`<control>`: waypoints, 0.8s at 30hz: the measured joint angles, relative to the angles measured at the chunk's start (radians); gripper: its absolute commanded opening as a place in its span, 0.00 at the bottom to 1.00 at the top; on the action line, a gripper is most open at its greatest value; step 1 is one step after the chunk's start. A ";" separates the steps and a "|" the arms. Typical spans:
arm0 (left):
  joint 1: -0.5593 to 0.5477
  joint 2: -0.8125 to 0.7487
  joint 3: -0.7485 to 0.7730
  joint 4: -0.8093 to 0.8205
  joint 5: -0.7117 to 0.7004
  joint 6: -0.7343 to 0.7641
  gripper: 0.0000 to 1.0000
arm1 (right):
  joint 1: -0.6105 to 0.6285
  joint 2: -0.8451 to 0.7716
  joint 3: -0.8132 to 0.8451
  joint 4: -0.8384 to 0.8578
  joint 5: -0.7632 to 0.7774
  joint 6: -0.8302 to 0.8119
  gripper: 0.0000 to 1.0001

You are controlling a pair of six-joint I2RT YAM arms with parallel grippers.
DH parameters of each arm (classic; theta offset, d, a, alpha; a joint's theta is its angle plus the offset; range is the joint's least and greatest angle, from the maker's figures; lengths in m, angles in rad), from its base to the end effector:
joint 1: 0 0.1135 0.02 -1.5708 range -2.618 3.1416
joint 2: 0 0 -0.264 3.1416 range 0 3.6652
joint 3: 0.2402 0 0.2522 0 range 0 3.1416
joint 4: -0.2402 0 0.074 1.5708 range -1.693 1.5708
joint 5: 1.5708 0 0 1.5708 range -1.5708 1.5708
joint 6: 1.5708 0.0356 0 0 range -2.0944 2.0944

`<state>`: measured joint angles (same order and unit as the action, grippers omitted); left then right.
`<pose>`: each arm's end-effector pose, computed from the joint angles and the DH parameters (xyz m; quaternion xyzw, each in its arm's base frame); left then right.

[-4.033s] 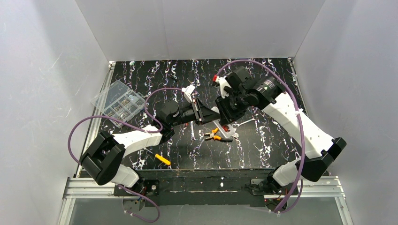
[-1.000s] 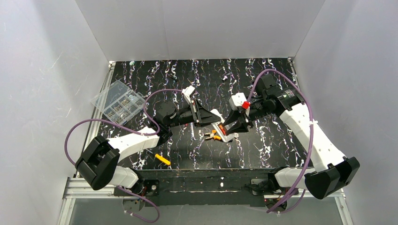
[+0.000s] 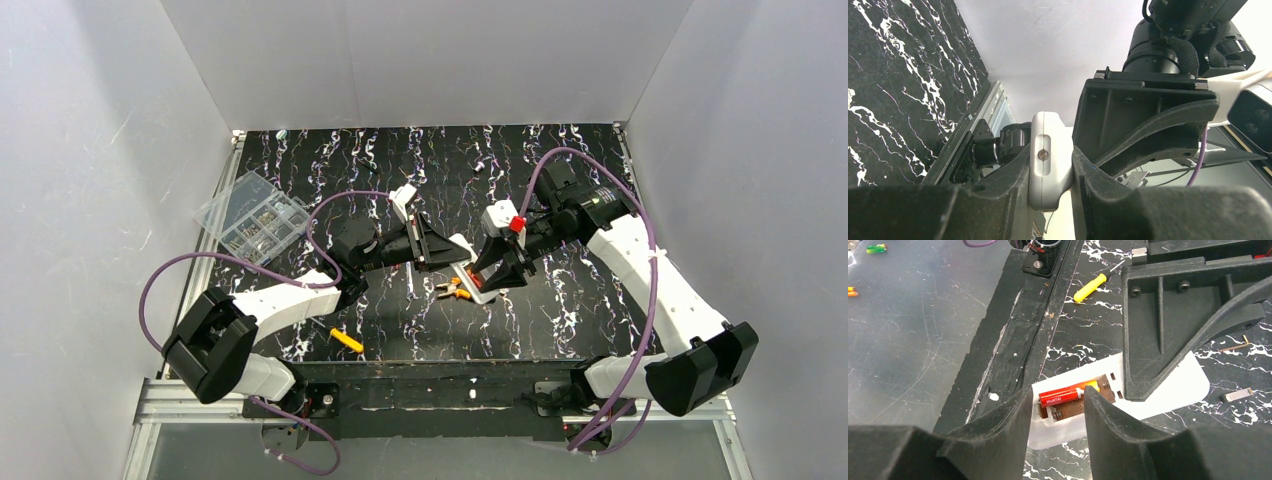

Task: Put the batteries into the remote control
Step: Load the battery into the remote control.

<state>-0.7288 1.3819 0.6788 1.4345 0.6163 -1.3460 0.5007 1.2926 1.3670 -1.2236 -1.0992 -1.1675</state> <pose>0.1898 -0.1970 0.3290 0.1460 0.4541 -0.8122 0.3360 0.1815 0.1355 0.3631 -0.6911 0.4793 0.4243 0.3358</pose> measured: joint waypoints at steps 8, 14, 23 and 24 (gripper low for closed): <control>0.000 0.002 0.000 -0.005 0.002 0.001 0.00 | 0.006 0.003 0.000 0.002 0.014 0.013 0.48; 0.000 0.003 0.000 -0.011 0.002 0.003 0.00 | 0.010 0.006 0.000 0.008 0.023 0.019 0.45; 0.000 0.003 0.000 -0.023 0.001 0.008 0.00 | 0.012 0.011 -0.005 0.016 0.031 0.039 0.42; 0.000 0.003 0.000 -0.025 0.001 0.008 0.00 | 0.012 0.011 -0.006 0.018 0.031 0.040 0.42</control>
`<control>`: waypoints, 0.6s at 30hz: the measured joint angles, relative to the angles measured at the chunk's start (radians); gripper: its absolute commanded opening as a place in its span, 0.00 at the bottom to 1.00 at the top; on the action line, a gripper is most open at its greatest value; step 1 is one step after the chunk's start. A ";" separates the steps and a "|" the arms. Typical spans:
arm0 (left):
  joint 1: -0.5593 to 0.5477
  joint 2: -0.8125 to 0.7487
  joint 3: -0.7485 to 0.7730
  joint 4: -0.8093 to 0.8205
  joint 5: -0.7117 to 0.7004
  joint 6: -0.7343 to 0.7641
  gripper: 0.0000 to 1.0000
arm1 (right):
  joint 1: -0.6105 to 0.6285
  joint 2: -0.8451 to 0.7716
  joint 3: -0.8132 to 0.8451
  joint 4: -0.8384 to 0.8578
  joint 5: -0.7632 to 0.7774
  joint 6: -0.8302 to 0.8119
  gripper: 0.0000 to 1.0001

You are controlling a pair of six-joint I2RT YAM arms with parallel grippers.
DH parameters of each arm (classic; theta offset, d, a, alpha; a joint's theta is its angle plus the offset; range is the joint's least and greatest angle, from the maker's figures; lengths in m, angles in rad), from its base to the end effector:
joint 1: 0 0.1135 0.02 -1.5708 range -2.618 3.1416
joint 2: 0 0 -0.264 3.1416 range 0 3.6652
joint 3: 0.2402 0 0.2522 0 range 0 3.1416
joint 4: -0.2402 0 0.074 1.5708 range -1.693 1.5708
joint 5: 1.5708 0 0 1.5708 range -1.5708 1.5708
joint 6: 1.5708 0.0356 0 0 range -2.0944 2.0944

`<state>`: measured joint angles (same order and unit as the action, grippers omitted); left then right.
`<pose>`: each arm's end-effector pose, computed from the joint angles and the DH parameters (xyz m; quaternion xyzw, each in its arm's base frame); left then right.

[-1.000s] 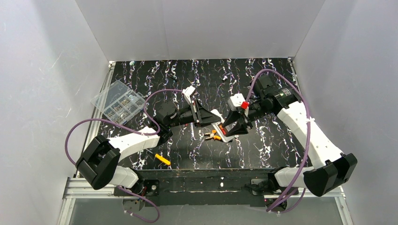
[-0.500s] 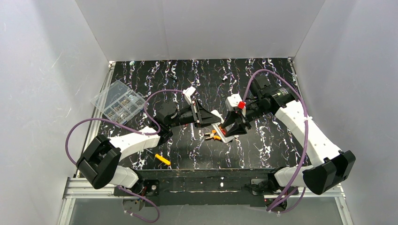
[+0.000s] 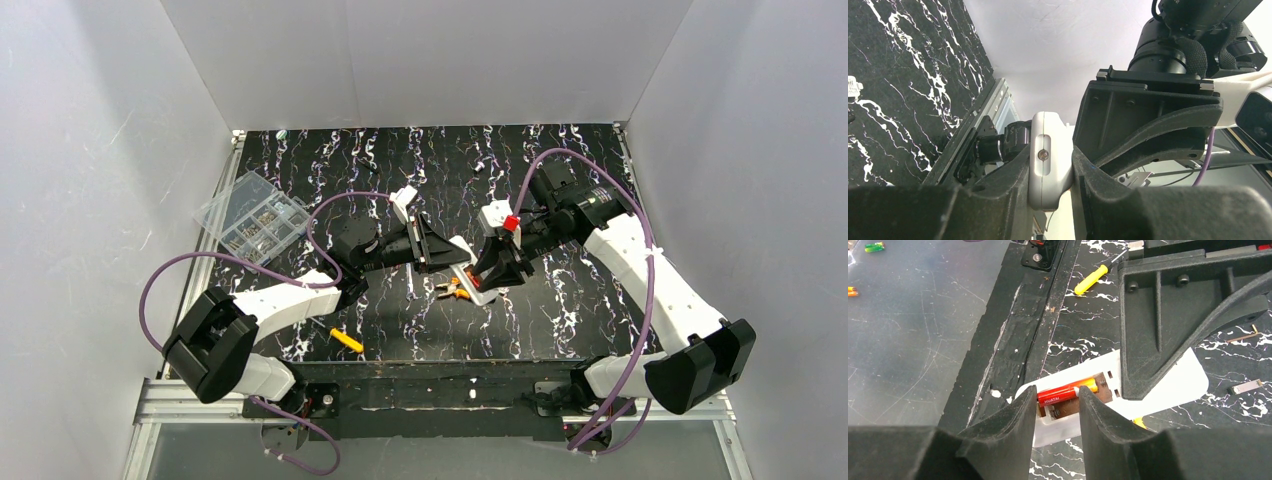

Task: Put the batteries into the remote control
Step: Load the battery into the remote control.

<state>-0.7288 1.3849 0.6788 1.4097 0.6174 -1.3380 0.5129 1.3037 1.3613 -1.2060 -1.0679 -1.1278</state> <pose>0.1915 -0.1986 0.3263 0.1430 0.4645 -0.8080 0.3329 0.1840 0.1394 0.3590 -0.6883 0.4960 0.4197 0.3226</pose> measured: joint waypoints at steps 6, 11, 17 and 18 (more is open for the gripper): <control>0.000 0.000 0.000 -0.005 0.000 0.001 0.00 | 0.000 0.000 -0.003 0.002 0.003 0.004 0.40; 0.000 0.000 0.000 -0.007 -0.005 0.001 0.00 | 0.000 0.000 -0.003 0.004 0.004 0.007 0.38; 0.000 0.000 -0.002 -0.010 -0.024 0.001 0.00 | 0.000 0.000 -0.003 0.019 0.012 0.020 0.35; 0.000 0.000 -0.002 -0.010 -0.028 0.002 0.00 | 0.000 0.001 -0.003 0.024 0.012 0.024 0.35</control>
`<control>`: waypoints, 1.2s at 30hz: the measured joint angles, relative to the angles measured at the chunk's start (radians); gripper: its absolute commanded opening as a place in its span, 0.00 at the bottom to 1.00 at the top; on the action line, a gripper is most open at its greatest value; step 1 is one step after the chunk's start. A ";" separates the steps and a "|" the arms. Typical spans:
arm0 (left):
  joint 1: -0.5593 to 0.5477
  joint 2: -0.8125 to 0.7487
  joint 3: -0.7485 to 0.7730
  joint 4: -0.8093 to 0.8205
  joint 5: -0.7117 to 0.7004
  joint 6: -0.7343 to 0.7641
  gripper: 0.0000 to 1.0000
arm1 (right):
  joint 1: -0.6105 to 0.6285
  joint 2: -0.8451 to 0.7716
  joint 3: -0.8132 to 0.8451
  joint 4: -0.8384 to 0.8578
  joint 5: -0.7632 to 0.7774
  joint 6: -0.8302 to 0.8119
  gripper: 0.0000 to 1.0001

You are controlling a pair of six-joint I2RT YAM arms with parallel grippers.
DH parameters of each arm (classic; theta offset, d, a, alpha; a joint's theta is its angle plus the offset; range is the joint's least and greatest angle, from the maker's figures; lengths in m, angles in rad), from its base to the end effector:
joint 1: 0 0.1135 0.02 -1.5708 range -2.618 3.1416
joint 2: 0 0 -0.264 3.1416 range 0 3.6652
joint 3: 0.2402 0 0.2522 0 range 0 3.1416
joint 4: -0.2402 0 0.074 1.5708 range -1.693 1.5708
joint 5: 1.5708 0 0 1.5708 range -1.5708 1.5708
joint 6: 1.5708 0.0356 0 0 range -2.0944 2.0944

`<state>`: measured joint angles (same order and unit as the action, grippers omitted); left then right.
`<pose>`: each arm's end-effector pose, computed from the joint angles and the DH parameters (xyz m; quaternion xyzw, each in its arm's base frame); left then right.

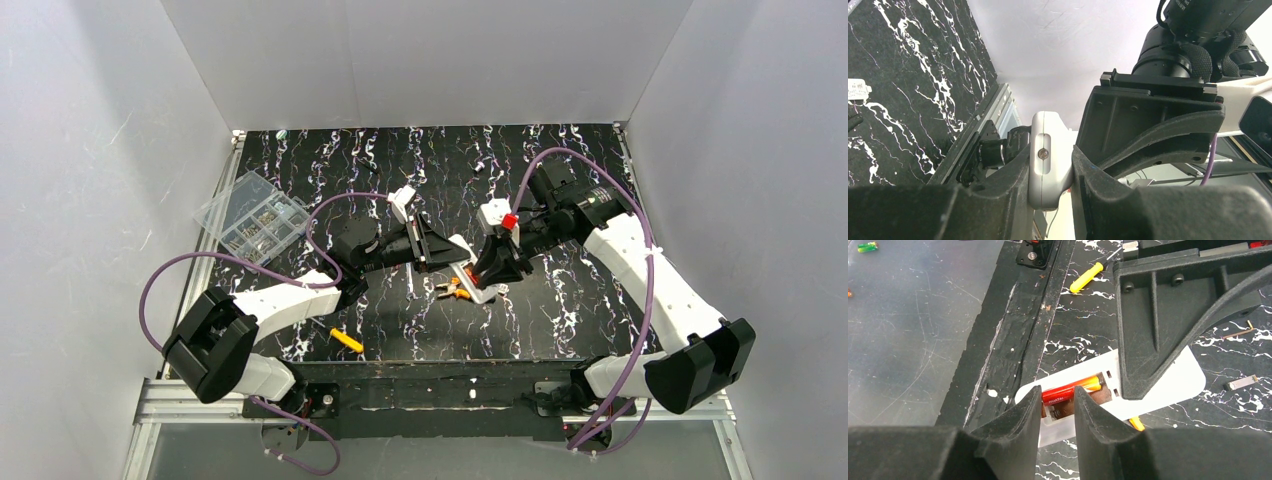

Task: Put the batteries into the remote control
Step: Load the battery into the remote control.

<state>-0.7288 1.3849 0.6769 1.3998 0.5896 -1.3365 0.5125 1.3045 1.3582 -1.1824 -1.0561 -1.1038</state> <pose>0.1928 -0.1986 0.3253 0.1291 0.4671 -0.8069 0.3377 0.1862 0.1403 0.3585 -0.6856 0.5024 0.4151 0.3244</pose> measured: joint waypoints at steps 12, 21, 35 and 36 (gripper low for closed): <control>0.000 0.000 -0.010 -0.023 -0.016 0.010 0.00 | 0.010 0.006 -0.028 0.031 0.010 0.002 0.33; 0.000 0.000 -0.010 -0.037 -0.032 0.016 0.00 | 0.011 0.015 -0.028 0.035 0.019 0.006 0.31; 0.000 0.000 -0.030 -0.046 -0.084 0.032 0.00 | 0.024 -0.023 -0.112 0.181 0.046 0.106 0.31; 0.000 0.000 -0.030 -0.045 -0.087 0.032 0.00 | 0.025 -0.029 -0.116 0.190 0.050 0.111 0.31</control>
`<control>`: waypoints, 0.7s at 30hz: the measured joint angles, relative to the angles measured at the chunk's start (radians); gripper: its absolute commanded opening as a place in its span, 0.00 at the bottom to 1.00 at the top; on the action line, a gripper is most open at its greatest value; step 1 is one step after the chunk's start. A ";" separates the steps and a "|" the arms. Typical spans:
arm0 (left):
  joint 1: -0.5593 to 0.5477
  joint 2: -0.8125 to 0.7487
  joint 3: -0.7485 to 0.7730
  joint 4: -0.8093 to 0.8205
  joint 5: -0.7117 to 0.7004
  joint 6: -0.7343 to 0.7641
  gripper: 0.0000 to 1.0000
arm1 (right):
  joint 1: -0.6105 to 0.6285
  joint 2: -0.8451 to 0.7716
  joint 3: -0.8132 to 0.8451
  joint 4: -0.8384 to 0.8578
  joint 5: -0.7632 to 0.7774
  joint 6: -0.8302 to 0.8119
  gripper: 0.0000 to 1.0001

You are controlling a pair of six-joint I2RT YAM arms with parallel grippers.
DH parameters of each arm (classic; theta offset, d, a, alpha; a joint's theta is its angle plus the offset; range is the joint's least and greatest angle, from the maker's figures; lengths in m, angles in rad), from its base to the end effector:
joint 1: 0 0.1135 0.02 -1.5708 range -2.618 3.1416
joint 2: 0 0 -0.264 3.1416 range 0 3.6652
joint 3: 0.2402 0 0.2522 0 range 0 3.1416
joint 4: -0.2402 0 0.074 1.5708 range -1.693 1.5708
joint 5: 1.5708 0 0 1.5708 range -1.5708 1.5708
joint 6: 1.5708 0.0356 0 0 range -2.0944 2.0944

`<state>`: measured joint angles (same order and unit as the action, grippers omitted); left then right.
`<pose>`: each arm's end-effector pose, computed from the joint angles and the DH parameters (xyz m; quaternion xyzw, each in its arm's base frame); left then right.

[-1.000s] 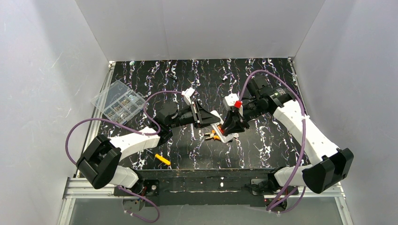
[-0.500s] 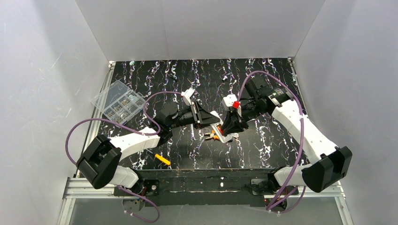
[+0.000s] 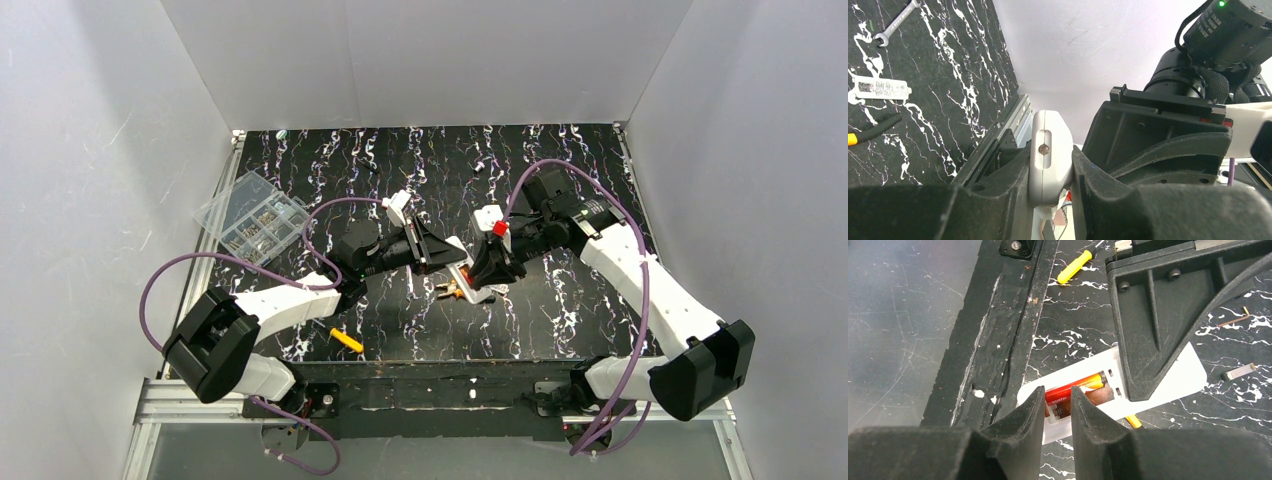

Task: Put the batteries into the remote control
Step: Load the battery into the remote control.

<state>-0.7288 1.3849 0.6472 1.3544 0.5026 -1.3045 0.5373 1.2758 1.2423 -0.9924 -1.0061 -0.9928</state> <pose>0.1964 -0.1984 0.3134 0.0856 0.4891 -0.7918 0.3557 0.1893 0.1478 0.3383 -0.6780 0.5188 0.3991 0.3345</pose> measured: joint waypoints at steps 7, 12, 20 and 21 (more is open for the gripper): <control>0.000 0.000 0.000 -0.002 -0.023 0.002 0.00 | 0.001 -0.021 -0.024 0.052 0.019 0.021 0.31; 0.000 0.000 0.000 -0.007 -0.040 -0.001 0.00 | 0.002 -0.024 -0.030 0.078 0.034 0.025 0.31; -0.001 -0.002 0.001 0.000 -0.051 -0.017 0.00 | 0.002 -0.018 -0.034 0.105 0.055 0.025 0.30; -0.001 -0.002 0.001 0.000 -0.052 -0.017 0.00 | 0.002 -0.017 -0.034 0.106 0.055 0.024 0.30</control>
<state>-0.7296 1.3827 0.6479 1.3540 0.4503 -1.3212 0.5392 1.2587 1.2087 -0.8867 -0.9508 -0.9684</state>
